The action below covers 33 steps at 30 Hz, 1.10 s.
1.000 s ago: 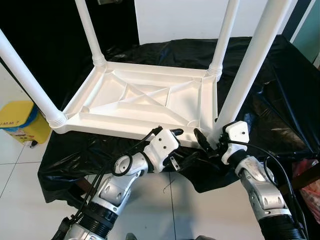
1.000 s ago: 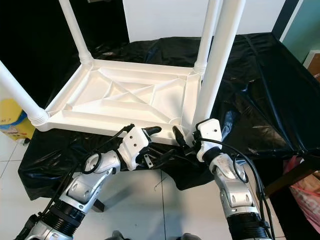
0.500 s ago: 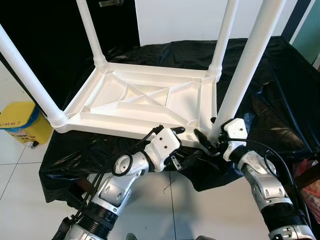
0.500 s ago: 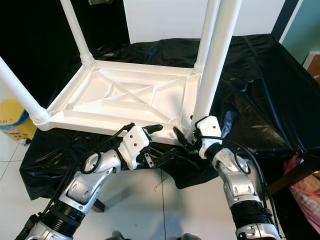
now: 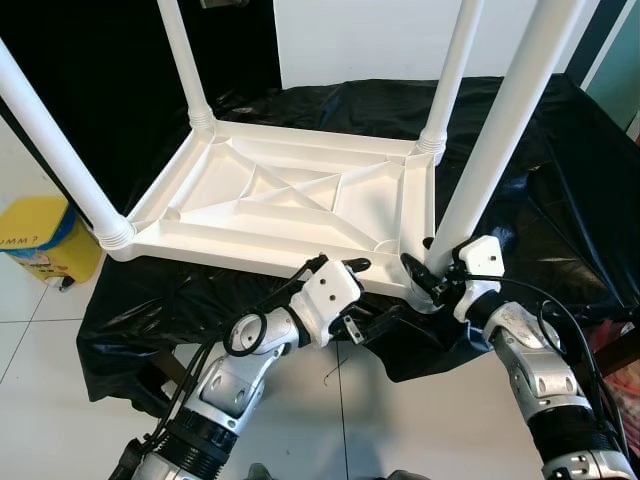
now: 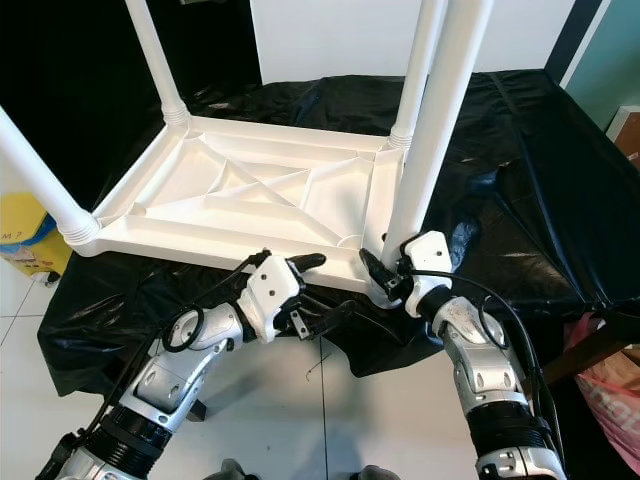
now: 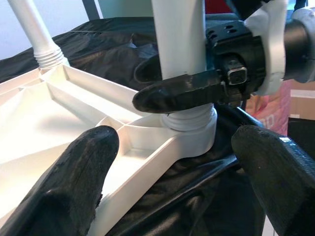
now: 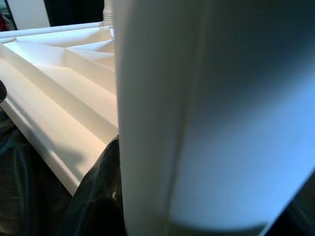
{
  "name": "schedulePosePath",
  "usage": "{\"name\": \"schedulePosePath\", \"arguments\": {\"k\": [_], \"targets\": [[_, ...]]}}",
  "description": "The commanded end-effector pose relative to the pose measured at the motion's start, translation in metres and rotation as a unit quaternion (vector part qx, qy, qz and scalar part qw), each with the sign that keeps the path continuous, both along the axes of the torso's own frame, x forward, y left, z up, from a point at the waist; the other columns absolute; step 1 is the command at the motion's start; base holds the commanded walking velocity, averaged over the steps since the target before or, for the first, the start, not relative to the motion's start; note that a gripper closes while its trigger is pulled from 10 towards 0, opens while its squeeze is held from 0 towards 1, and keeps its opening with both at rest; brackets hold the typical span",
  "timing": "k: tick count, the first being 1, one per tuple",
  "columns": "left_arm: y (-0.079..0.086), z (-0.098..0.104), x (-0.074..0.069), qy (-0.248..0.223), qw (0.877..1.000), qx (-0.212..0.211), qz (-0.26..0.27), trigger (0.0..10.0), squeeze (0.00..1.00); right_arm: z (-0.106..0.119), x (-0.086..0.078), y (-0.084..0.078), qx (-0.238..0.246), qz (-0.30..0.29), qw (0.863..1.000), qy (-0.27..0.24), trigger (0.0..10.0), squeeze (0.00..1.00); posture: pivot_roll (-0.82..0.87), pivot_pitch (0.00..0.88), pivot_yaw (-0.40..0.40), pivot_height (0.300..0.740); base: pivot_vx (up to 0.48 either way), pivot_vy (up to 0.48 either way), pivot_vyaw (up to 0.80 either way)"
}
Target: Building children table
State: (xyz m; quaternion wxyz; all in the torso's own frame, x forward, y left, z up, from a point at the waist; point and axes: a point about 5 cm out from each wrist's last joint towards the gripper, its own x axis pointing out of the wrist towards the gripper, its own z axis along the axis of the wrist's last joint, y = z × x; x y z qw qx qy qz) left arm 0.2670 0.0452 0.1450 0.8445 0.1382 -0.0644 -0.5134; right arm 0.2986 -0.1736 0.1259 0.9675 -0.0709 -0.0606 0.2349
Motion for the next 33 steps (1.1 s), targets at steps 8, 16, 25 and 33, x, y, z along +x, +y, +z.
{"name": "schedulePosePath", "arguments": {"k": [8, 16, 25, 33], "targets": [[0.008, 0.001, 0.009, -0.019, 0.999, 0.001, 0.047, 10.0, 0.0, -0.016, -0.01, 0.002, -0.009, -0.092, 0.995, 0.026, 10.0, 0.0, -0.05, 0.086, -0.032, 0.74, 0.0, 0.0, 0.0], [0.009, 0.005, 0.018, -0.029, 0.997, -0.012, 0.074, 10.0, 0.0, -0.019, -0.016, 0.004, 0.022, -0.302, 0.953, 0.01, 10.0, 0.0, -0.07, 0.09, -0.016, 0.74, 0.0, 0.0, 0.0], [0.009, 0.013, 0.024, -0.034, 0.996, -0.025, 0.073, 10.0, 0.0, -0.015, -0.02, 0.027, 0.06, -0.322, 0.945, 0.002, 10.0, 0.0, -0.07, 0.101, 0.017, 0.74, 0.0, 0.0, 0.0], [0.008, 0.015, 0.024, -0.037, 0.997, -0.029, 0.065, 10.0, 0.0, -0.006, -0.023, 0.029, 0.059, -0.332, 0.941, -0.033, 10.0, 0.0, -0.06, 0.106, 0.019, 0.74, 0.0, 0.0, 0.0]]}}
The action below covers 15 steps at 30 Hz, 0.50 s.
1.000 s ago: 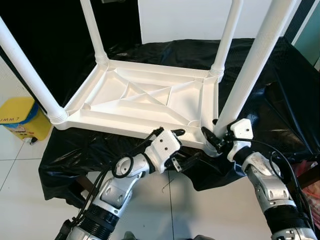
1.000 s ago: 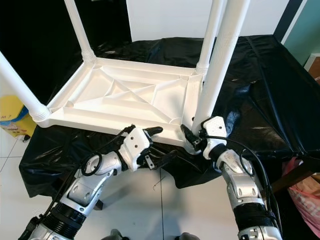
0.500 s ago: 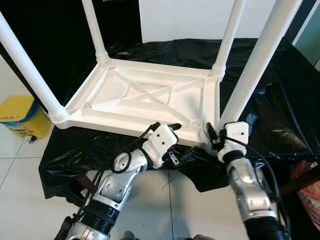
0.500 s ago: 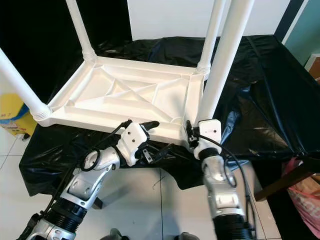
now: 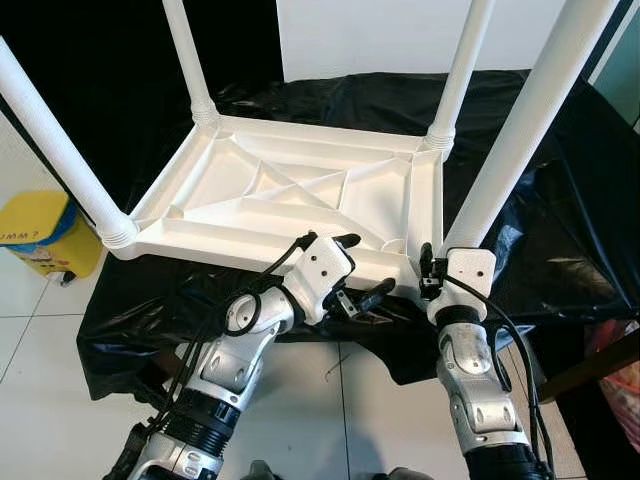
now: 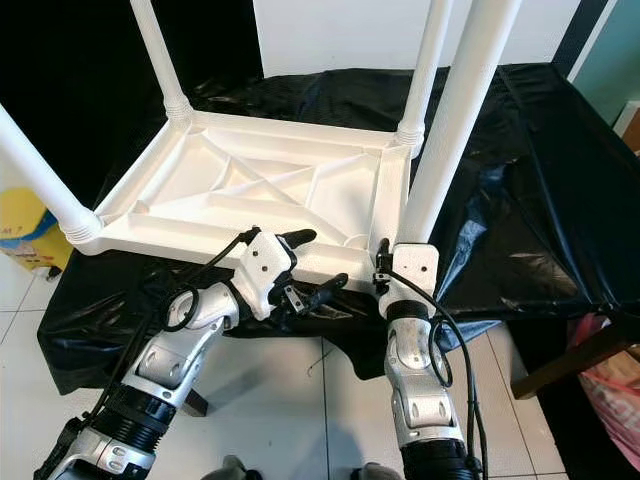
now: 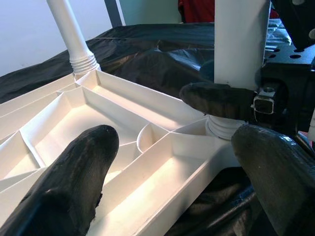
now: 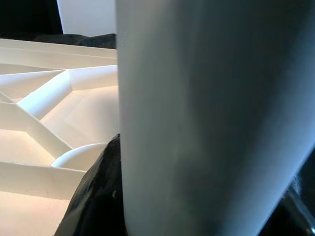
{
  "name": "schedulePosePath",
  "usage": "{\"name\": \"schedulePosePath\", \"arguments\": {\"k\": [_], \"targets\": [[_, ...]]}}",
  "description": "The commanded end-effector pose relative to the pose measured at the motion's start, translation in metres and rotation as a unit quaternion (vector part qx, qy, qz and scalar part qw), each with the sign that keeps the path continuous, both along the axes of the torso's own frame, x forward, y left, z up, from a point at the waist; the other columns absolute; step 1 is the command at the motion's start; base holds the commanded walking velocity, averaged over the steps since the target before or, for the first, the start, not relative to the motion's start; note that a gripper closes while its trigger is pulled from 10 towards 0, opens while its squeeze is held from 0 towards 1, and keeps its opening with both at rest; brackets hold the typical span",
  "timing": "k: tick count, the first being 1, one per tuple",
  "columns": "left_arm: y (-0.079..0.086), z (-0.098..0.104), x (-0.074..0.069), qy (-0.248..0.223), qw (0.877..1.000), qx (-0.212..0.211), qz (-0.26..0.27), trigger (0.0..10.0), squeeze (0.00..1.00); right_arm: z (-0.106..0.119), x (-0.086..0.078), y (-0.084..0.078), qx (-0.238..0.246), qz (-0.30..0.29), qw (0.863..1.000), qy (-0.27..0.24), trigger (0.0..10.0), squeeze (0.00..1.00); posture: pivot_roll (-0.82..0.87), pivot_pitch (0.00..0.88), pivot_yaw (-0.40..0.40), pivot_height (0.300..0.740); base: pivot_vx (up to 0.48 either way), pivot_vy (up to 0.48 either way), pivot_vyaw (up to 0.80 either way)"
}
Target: Building children table
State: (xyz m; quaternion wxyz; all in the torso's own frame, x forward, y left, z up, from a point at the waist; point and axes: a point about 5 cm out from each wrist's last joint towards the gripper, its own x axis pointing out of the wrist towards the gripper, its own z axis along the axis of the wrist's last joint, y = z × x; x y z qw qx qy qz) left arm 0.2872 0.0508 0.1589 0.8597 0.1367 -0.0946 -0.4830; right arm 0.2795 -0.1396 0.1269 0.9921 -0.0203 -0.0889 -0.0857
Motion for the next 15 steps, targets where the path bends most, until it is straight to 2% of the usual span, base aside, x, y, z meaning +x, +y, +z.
{"name": "schedulePosePath", "arguments": {"k": [1, 9, 10, 12, 14, 15], "targets": [[0.002, 0.001, 0.004, -0.009, 0.999, -0.01, 0.035, 10.0, 0.0, -0.006, -0.004, -0.005, -0.016, -0.019, 1.0, 0.008, 10.0, 0.0, -0.06, 0.107, 0.017, 0.74, 0.0, 0.0, 0.0], [0.004, 0.003, 0.004, -0.01, 0.999, -0.02, 0.039, 10.0, 0.0, -0.004, 0.0, -0.007, -0.019, -0.019, 1.0, 0.005, 10.0, 0.0, -0.05, 0.099, 0.001, 0.74, 0.0, 0.0, 0.0], [0.005, 0.005, 0.005, -0.011, 0.999, -0.024, 0.043, 10.0, 0.0, -0.002, 0.003, -0.007, -0.02, -0.008, 1.0, 0.0, 10.0, 1.0, -0.05, 0.095, -0.008, 0.74, 0.0, 0.0, 0.0], [0.005, 0.005, 0.005, -0.011, 0.999, -0.024, 0.043, 10.0, 0.0, -0.002, 0.003, -0.007, -0.02, -0.008, 1.0, 0.0, 10.0, 1.0, -0.05, 0.095, -0.008, 0.74, 0.0, 0.0, 0.0], [0.005, 0.006, 0.005, -0.014, 0.998, -0.029, 0.049, 10.0, 0.0, 0.007, 0.008, -0.007, -0.016, 0.041, 0.999, -0.021, 10.0, 1.0, -0.04, 0.079, -0.033, 0.74, 0.0, 0.0, 0.0], [0.005, 0.006, 0.005, -0.014, 0.998, -0.029, 0.049, 10.0, 0.0, 0.007, 0.008, -0.007, -0.016, 0.041, 0.999, -0.021, 10.0, 1.0, -0.04, 0.079, -0.033, 0.74, 0.0, 0.0, 0.0]]}}
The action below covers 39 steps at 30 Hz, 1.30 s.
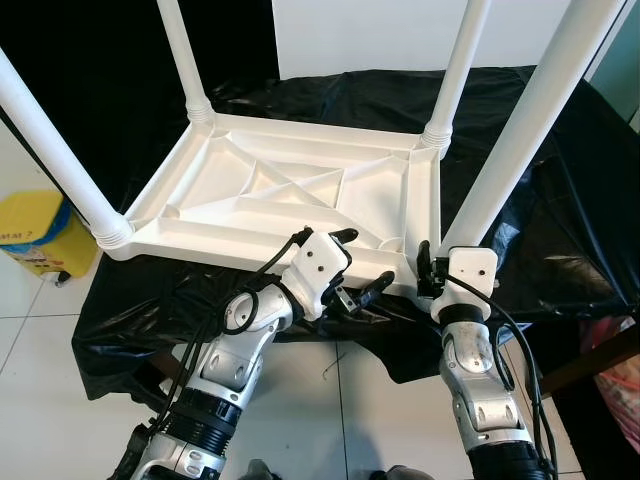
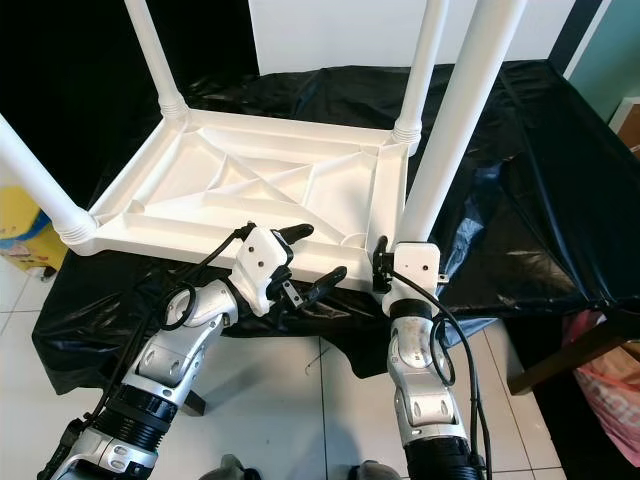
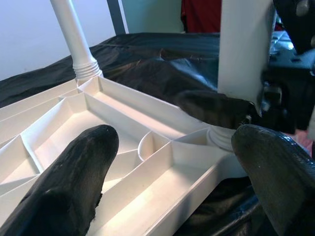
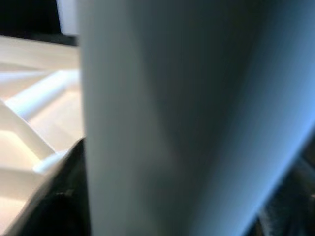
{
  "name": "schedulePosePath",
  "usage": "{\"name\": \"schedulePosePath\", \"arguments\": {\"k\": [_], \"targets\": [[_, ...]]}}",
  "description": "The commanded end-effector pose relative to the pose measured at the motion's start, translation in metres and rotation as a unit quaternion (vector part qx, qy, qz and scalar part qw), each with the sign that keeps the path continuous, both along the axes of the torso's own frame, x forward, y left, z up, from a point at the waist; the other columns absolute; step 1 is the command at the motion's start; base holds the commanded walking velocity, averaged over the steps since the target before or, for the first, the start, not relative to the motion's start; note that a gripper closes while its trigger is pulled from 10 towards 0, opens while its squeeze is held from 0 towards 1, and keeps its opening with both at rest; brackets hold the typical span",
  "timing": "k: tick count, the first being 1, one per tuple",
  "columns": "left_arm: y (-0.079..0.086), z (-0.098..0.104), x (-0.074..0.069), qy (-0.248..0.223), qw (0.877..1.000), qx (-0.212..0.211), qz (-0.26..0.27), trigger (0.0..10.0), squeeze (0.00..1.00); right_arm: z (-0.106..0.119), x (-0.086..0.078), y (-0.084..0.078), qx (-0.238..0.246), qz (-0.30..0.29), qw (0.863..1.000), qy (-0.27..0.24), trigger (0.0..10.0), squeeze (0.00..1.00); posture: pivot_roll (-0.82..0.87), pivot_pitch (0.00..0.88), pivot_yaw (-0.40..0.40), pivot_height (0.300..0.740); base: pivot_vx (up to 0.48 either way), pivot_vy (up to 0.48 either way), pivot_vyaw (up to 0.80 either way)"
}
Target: Building children table
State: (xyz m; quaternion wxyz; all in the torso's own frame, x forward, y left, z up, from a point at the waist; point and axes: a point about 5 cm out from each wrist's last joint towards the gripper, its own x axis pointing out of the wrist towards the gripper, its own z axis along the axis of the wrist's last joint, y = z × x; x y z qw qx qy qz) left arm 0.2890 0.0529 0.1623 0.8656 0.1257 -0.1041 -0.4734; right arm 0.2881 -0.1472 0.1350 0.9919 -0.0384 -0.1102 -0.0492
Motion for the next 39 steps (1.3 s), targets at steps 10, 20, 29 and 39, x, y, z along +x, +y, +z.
{"name": "schedulePosePath", "arguments": {"k": [10, 20, 29, 39], "targets": [[0.013, 0.001, 0.006, -0.01, 0.998, -0.013, 0.057, 10.0, 0.0, 0.004, -0.014, -0.003, -0.001, 0.036, 0.999, -0.026, 10.0, 0.0, -0.04, 0.089, -0.037, 0.74, 0.0, 0.0, 0.0], [0.042, 0.014, 0.034, -0.026, 0.996, 0.011, 0.09, 10.0, 0.0, -0.012, -0.052, -0.005, 0.006, 0.064, 0.998, -0.004, 10.0, 0.0, -0.04, 0.135, 0.007, 0.74, 0.0, 0.0, 0.0], [0.059, 0.028, 0.062, -0.056, 0.991, 0.069, 0.1, 10.0, 0.0, -0.028, -0.079, -0.006, -0.006, 0.113, 0.993, 0.041, 10.0, 0.0, -0.05, 0.144, 0.012, 0.74, 0.0, 0.0, 0.0], [0.087, 0.023, 0.079, -0.063, 0.979, 0.134, 0.141, 10.0, 0.0, -0.028, -0.08, 0.014, -0.004, 0.304, 0.949, 0.08, 10.0, 0.0, -0.06, 0.131, 0.008, 0.74, 0.0, 0.0, 0.0]]}}
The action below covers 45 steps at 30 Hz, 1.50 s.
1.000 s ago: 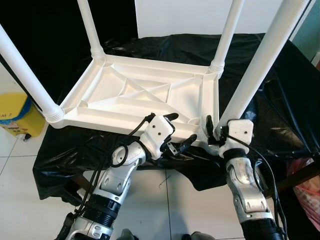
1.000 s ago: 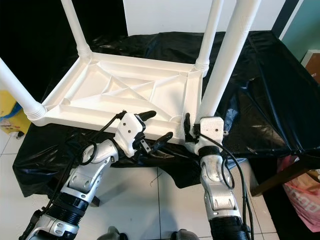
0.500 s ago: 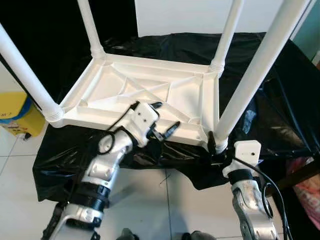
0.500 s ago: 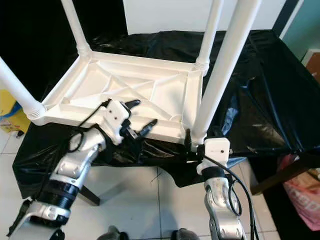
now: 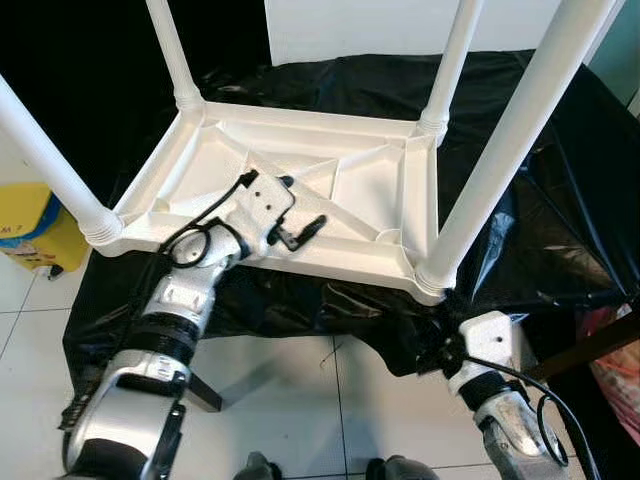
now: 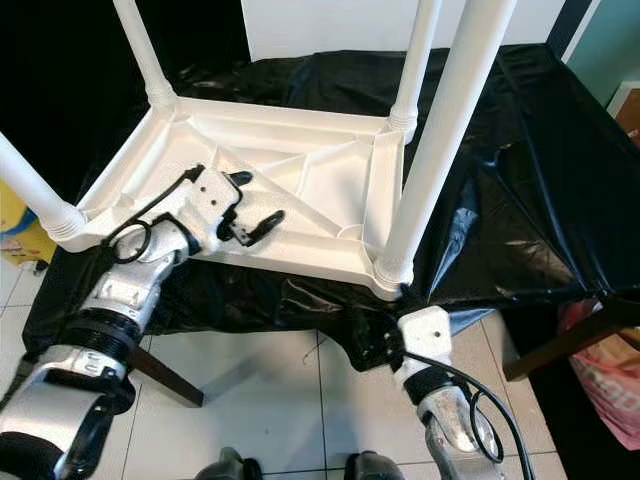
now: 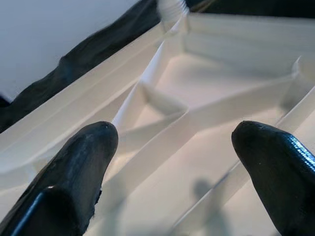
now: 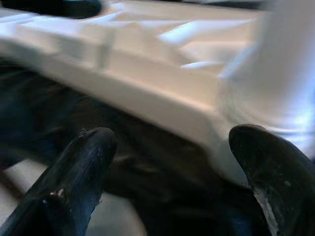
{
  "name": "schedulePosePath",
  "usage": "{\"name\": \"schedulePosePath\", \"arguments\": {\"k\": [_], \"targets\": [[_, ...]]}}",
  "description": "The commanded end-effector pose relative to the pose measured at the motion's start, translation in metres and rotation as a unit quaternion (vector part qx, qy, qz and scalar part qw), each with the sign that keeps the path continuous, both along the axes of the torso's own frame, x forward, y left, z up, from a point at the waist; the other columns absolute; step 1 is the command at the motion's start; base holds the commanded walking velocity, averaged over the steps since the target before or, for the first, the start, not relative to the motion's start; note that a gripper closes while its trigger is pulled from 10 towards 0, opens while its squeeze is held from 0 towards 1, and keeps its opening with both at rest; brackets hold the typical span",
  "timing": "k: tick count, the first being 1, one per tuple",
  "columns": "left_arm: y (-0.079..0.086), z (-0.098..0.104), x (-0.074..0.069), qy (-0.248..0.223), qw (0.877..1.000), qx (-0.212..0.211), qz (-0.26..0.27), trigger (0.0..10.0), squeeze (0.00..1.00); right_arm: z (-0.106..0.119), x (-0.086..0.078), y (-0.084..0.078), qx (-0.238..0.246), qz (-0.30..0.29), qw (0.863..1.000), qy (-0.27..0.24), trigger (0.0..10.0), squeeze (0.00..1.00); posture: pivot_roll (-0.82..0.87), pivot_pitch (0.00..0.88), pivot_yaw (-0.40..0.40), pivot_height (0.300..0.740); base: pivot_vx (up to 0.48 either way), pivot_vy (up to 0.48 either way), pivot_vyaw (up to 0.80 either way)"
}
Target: Building children table
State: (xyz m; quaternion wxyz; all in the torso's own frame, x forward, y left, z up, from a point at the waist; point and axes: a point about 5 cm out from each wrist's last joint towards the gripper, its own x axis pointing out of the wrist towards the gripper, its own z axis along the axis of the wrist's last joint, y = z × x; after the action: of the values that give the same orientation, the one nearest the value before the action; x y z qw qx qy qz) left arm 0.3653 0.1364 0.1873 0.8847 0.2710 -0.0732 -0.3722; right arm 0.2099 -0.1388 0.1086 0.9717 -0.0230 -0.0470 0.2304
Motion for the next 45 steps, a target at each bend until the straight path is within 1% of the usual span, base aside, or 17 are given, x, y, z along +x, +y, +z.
{"name": "schedulePosePath", "arguments": {"k": [1, 8, 12, 14, 15, 18, 19, 23, 25, 28, 31, 35, 36, 39, 42, 44, 45], "targets": [[0.003, -0.002, 0.002, -0.013, 1.0, 0.007, 0.025, 10.0, 0.0, -0.002, -0.002, 0.005, 0.008, 0.029, 0.999, 0.012, 10.0, 0.0, -0.06, 0.131, 0.008, 0.74, 0.0, 0.0, 0.0], [0.015, -0.009, -0.002, -0.003, 1.0, 0.019, 0.015, 10.0, 0.0, 0.007, 0.013, 0.005, 0.0, 0.068, 0.998, 0.0, 10.0, 0.0, -0.04, 0.13, 0.014, 0.74, 0.0, 0.0, 0.0], [0.019, -0.014, -0.01, 0.016, 1.0, 0.001, -0.011, 10.0, 0.0, 0.013, 0.024, -0.002, -0.011, 0.082, 0.997, -0.008, 10.0, 0.0, -0.03, 0.133, 0.024, 0.74, 0.0, 0.0, 0.0], [0.012, -0.013, -0.026, 0.039, 0.996, -0.045, -0.059, 10.0, 0.0, 0.019, 0.034, -0.006, -0.021, 0.083, 0.996, -0.02, 10.0, 0.0, -0.02, 0.138, 0.029, 0.74, 0.0, 0.0, 0.0], [0.012, -0.013, -0.026, 0.039, 0.996, -0.045, -0.059, 10.0, 0.0, 0.019, 0.034, -0.006, -0.021, 0.083, 0.996, -0.02, 10.0, 0.0, -0.02, 0.138, 0.029, 0.74, 0.0, 0.0, 0.0], [0.003, -0.01, -0.046, 0.06, 0.987, -0.105, -0.103, 10.0, 0.0, 0.021, 0.04, -0.004, -0.02, 0.084, 0.996, -0.027, 10.0, 0.0, -0.01, 0.142, 0.028, 0.74, 0.0, 0.0, 0.0], [0.003, -0.01, -0.046, 0.06, 0.987, -0.105, -0.103, 10.0, 0.0, 0.021, 0.04, -0.004, -0.02, 0.084, 0.996, -0.027, 10.0, 0.0, -0.01, 0.142, 0.028, 0.74, 0.0, 0.0, 0.0], [-0.005, -0.012, -0.068, 0.085, 0.976, -0.165, -0.114, 10.0, 0.0, 0.022, 0.042, 0.013, 0.0, 0.069, 0.997, -0.044, 10.0, 0.0, 0.0, 0.152, 0.021, 0.74, 0.0, 0.0, 0.0], [-0.005, -0.012, -0.068, 0.085, 0.976, -0.165, -0.114, 10.0, 0.0, 0.022, 0.042, 0.013, 0.0, 0.069, 0.997, -0.044, 10.0, 0.0, 0.0, 0.152, 0.021, 0.74, 0.0, 0.0, 0.0], [-0.003, -0.01, -0.082, 0.098, 0.968, -0.201, -0.115, 10.0, 0.0, 0.026, 0.044, 0.025, 0.021, 0.044, 0.997, -0.06, 10.0, 0.0, 0.01, 0.155, 0.016, 0.74, 0.0, 0.0, 0.0], [-0.001, -0.009, -0.087, 0.099, 0.966, -0.209, -0.114, 10.0, 0.0, 0.027, 0.046, 0.024, 0.024, 0.03, 0.997, -0.065, 10.0, 0.0, 0.01, 0.158, 0.015, 0.74, 0.0, 0.0, 0.0], [0.01, -0.003, -0.098, 0.1, 0.966, -0.219, -0.1, 10.0, 0.0, 0.032, 0.054, 0.008, 0.021, -0.014, 0.997, -0.079, 10.0, 0.0, 0.01, 0.16, 0.015, 0.74, 0.0, 0.0, 0.0], [0.024, -0.001, -0.106, 0.107, 0.966, -0.222, -0.082, 10.0, 0.0, 0.034, 0.061, -0.009, 0.009, -0.046, 0.995, -0.086, 10.0, 0.0, 0.02, 0.163, 0.016, 0.74, 0.0, 0.0, 0.0], [0.031, 0.0, -0.11, 0.11, 0.966, -0.222, -0.077, 10.0, 0.0, 0.035, 0.064, -0.015, 0.004, -0.056, 0.995, -0.088, 10.0, 0.0, 0.01, 0.164, 0.017, 0.74, 0.0, 0.0, 0.0], [0.042, 0.004, -0.122, 0.128, 0.963, -0.227, -0.067, 10.0, 0.0, 0.036, 0.067, -0.024, -0.004, -0.075, 0.993, -0.094, 10.0, 0.0, 0.02, 0.165, 0.019, 0.74, 0.0, 0.0, 0.0], [0.059, 0.002, -0.13, 0.146, 0.965, -0.212, -0.049, 10.0, 0.0, 0.036, 0.07, -0.031, -0.009, -0.088, 0.991, -0.095, 10.0, 0.0, 0.03, 0.17, 0.019, 0.74, 0.0, 0.0, 0.0], [0.059, 0.002, -0.13, 0.146, 0.965, -0.212, -0.049, 10.0, 0.0, 0.036, 0.07, -0.031, -0.009, -0.088, 0.991, -0.095, 10.0, 0.0, 0.03, 0.17, 0.019, 0.74, 0.0, 0.0, 0.0]]}}
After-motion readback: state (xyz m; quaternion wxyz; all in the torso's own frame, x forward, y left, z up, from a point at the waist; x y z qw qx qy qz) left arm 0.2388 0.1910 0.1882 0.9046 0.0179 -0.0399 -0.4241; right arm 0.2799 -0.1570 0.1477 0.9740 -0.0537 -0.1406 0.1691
